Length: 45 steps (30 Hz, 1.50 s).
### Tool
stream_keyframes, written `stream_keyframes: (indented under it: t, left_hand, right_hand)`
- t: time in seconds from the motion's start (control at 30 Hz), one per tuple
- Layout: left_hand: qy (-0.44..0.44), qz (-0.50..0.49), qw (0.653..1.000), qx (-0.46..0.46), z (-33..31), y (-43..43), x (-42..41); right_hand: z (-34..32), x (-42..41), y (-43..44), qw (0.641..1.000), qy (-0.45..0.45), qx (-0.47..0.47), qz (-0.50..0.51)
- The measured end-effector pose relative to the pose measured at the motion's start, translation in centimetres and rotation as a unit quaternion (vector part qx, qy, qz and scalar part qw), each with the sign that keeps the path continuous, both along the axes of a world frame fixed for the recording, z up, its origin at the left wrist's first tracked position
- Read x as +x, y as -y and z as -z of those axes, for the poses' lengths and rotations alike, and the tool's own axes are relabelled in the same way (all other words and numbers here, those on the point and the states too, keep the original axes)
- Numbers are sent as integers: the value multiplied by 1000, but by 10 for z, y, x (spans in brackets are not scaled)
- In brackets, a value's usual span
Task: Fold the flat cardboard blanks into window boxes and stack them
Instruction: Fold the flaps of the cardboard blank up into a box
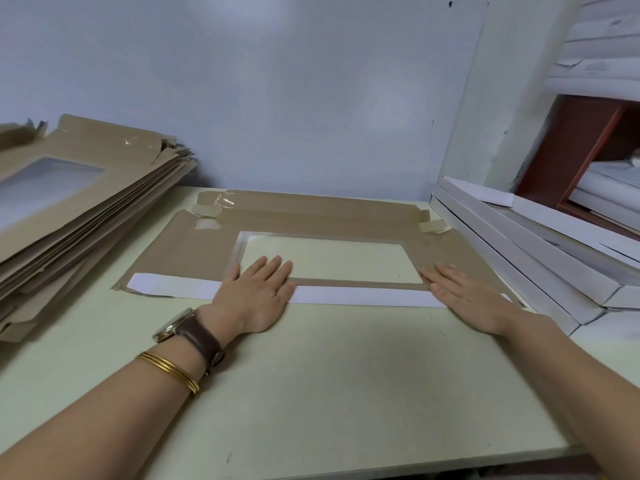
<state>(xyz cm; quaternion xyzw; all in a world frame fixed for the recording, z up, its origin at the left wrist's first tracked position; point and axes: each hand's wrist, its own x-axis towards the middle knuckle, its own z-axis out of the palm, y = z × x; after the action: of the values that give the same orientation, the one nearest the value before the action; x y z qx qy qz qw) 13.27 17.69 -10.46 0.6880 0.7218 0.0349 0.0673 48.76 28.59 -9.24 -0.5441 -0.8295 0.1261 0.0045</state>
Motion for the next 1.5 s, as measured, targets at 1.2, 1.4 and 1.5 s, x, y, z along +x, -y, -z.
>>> stream_keyframes:
  t: [1.2, 1.4, 1.5]
  left_hand:
    - [18, 46, 982, 184, -2, 6, 36]
    - [48, 25, 990, 134, -8, 10, 44]
    - [46, -6, 991, 122, -9, 10, 42]
  right_hand:
    - [-5, -66, 57, 979, 133, 89, 130]
    - [-10, -118, 90, 972, 166, 149, 80]
    - [-9, -135, 103, 969, 153, 190, 36]
